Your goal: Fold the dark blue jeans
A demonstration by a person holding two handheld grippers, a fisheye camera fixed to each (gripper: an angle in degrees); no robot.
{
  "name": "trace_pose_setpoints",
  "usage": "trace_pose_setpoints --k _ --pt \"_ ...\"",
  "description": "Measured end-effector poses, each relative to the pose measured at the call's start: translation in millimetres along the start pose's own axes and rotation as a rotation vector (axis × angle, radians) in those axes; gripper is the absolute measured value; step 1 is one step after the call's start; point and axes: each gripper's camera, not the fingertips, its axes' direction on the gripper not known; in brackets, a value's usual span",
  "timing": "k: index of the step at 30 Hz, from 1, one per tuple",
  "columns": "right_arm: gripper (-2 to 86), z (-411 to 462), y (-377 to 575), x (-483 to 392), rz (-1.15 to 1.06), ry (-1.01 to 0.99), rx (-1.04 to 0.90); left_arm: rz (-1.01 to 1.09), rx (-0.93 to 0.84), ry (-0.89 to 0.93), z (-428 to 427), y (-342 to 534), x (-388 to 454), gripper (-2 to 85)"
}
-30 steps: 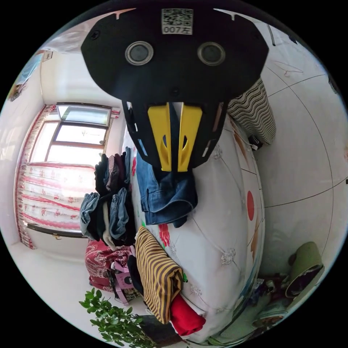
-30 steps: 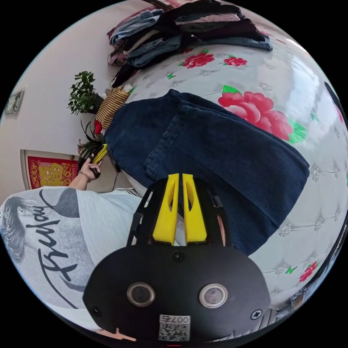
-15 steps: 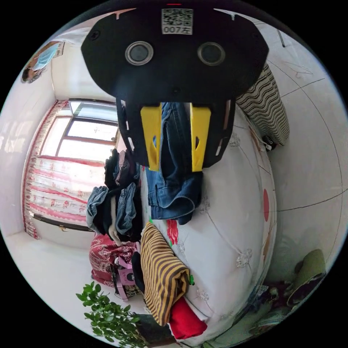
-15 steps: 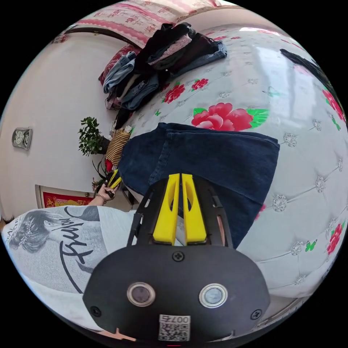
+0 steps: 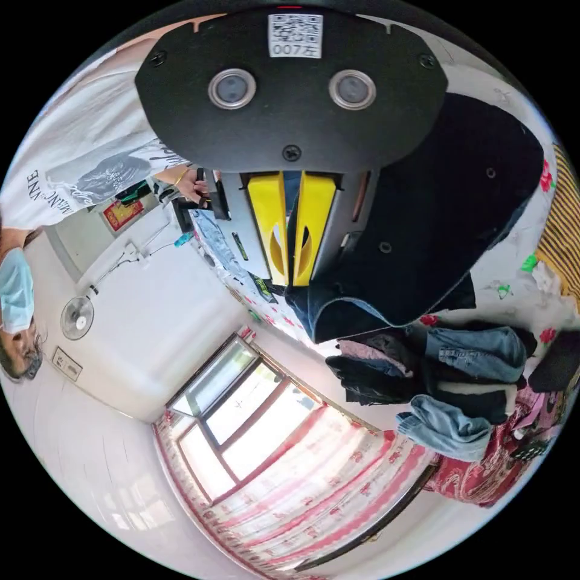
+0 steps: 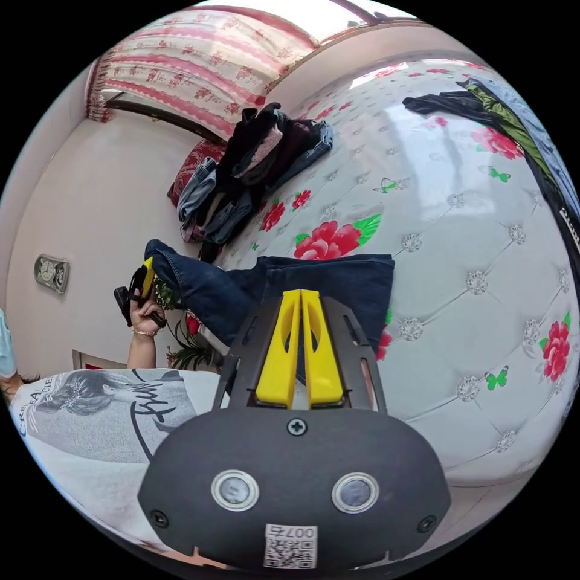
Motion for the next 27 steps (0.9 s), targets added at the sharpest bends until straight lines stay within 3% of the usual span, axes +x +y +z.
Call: trace_pose_setpoints --k 2,7,10,13,27 --pt "-0.3 -16.1 5.8 7.5 0.020 -0.007 0.040 0.010 0.043 -0.052 -0.4 3.2 1.9 -0.9" --pt "-0.3 -33.6 23.9 28.9 0.082 -0.003 0.056 -0.407 0.176 -0.215 -78.3 89.9 -118.6 -0.7" --pt "-0.3 -34.0 30.3 42.8 0.139 -0.019 0.037 -0.622 0.155 -0.399 -132.7 154.1 -174.6 0.4" --pt "-0.3 -23.5 23.1 43.8 0.151 -0.035 -0.017 -0.766 0.089 -0.410 -161.5 202.0 -207.9 3.5" --pt "-0.2 74.6 -62.5 -80.4 -0.192 -0.076 -0.288 -0.890 0.226 -0.310 -155.9 252.1 -319.1 16.2"
